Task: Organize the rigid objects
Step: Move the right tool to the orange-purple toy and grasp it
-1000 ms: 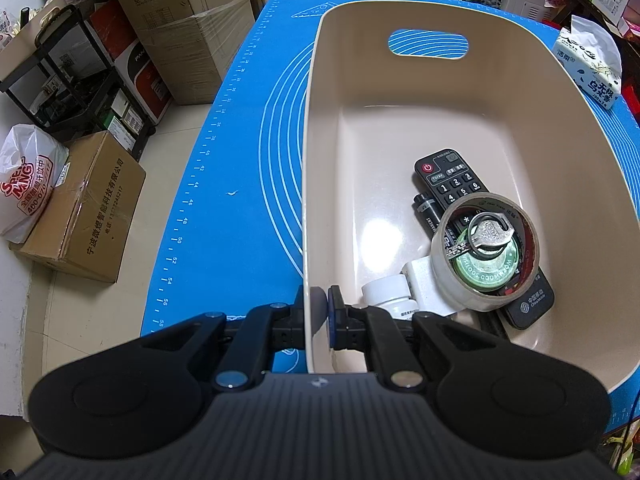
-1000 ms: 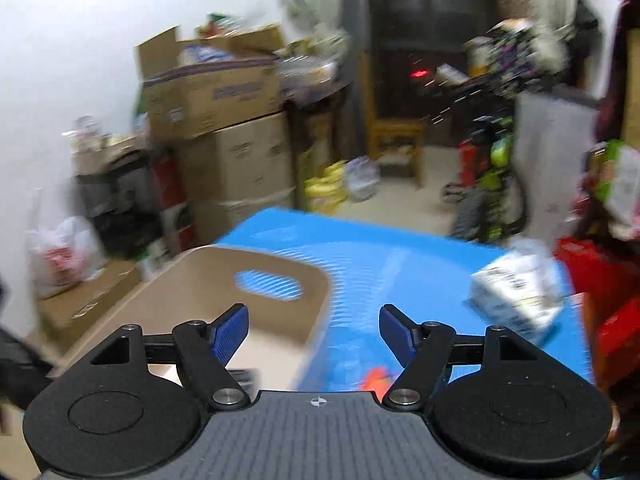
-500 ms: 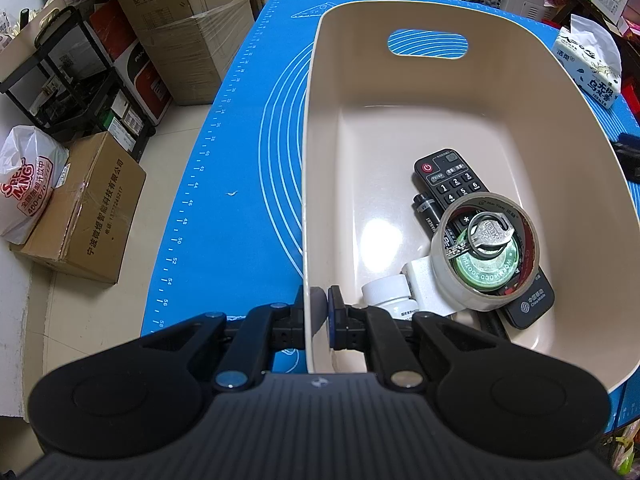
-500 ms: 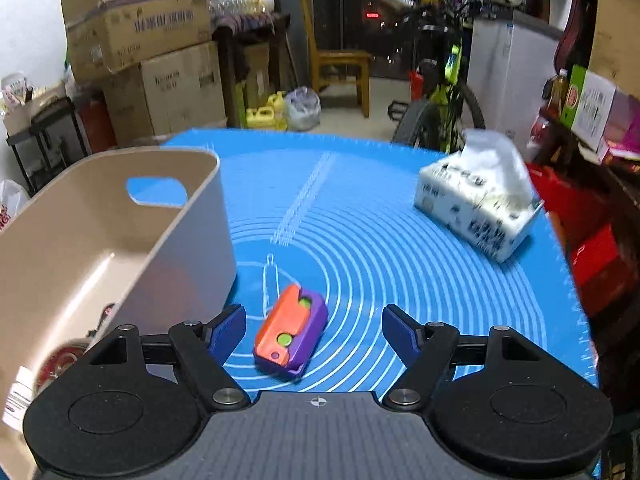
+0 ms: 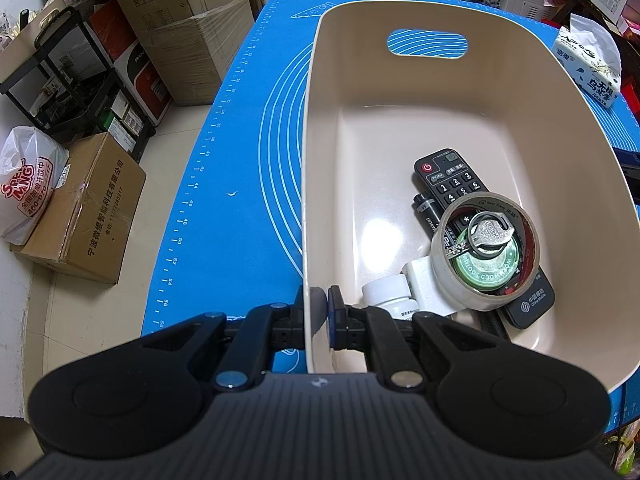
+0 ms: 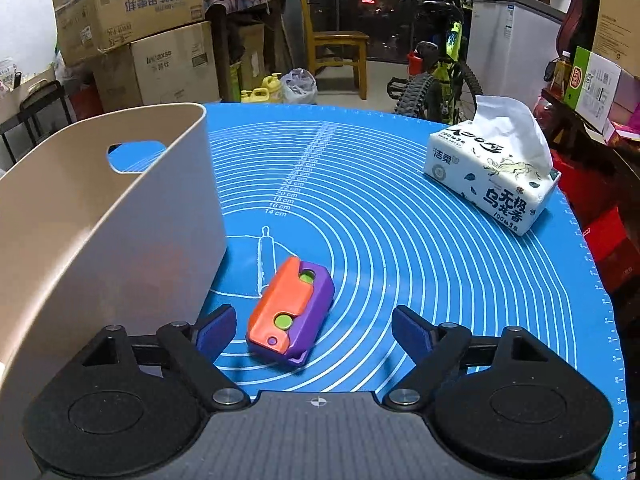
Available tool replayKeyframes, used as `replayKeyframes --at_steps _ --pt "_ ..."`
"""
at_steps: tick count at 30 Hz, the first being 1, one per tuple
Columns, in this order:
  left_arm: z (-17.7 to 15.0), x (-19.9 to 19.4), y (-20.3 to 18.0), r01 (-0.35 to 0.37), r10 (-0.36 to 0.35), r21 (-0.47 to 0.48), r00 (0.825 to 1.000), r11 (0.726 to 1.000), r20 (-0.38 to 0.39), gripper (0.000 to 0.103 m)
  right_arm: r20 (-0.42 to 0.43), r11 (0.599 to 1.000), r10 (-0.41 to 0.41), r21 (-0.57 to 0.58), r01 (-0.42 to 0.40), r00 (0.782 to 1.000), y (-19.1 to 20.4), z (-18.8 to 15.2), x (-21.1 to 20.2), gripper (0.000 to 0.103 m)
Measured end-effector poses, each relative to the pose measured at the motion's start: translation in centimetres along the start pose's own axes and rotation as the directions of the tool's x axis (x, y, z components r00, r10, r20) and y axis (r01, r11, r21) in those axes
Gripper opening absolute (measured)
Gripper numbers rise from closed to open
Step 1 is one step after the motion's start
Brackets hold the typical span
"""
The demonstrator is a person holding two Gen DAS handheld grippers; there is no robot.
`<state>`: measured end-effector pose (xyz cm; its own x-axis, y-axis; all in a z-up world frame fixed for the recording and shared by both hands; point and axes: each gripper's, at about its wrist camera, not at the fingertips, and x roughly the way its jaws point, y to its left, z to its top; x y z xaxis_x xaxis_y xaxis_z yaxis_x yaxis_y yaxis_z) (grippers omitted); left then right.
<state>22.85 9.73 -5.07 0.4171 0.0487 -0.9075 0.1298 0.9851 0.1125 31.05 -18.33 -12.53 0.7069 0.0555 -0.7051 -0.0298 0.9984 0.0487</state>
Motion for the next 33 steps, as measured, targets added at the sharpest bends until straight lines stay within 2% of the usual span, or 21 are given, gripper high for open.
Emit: replayKeyframes --at_steps 5,8,11,13,15,19,23,29,31,33 --pt "0.0 0.0 0.0 0.0 0.0 0.001 1.0 1.0 0.0 0.01 -0.024 1.0 0.005 0.021 -0.004 1.0 -0.3 0.0 1.1 0.087" --pt "0.0 0.0 0.0 -0.001 0.001 0.001 1.0 1.0 0.0 0.01 -0.028 0.999 0.039 -0.011 -0.039 0.999 -0.6 0.2 1.6 0.087" --pt "0.0 0.0 0.0 -0.001 0.001 0.001 1.0 1.0 -0.001 0.01 -0.065 0.989 0.095 -0.108 -0.102 0.993 -0.9 0.7 2.3 0.091" --pt "0.0 0.0 0.0 -0.001 0.001 0.001 1.0 1.0 -0.001 0.01 -0.112 0.972 0.141 -0.172 -0.159 0.984 -1.0 0.8 2.7 0.094" --pt "0.0 0.0 0.0 0.0 0.0 0.001 1.0 1.0 -0.001 0.01 -0.125 0.951 0.186 -0.227 -0.211 0.975 -1.0 0.7 2.7 0.096" --pt "0.0 0.0 0.0 -0.001 0.001 0.001 1.0 1.0 0.0 0.01 -0.071 0.939 0.154 -0.301 -0.169 0.985 -0.2 0.5 2.7 0.097" --pt "0.0 0.0 0.0 -0.001 0.001 0.0 1.0 1.0 0.0 0.01 -0.088 0.953 0.095 -0.281 -0.116 0.992 -0.1 0.3 3.8 0.101" --pt "0.0 0.0 0.0 -0.002 0.002 0.001 1.0 1.0 0.0 0.01 -0.066 0.964 0.091 -0.243 -0.104 0.994 -0.4 -0.1 3.7 0.1" --pt "0.0 0.0 0.0 -0.002 0.002 0.001 1.0 1.0 0.0 0.01 -0.06 0.97 0.106 -0.215 -0.117 0.993 -0.7 -0.1 3.8 0.094" --pt "0.0 0.0 0.0 -0.003 0.003 0.002 1.0 1.0 0.0 0.01 -0.056 0.969 0.137 -0.201 -0.145 0.989 -0.7 -0.1 3.5 0.082"
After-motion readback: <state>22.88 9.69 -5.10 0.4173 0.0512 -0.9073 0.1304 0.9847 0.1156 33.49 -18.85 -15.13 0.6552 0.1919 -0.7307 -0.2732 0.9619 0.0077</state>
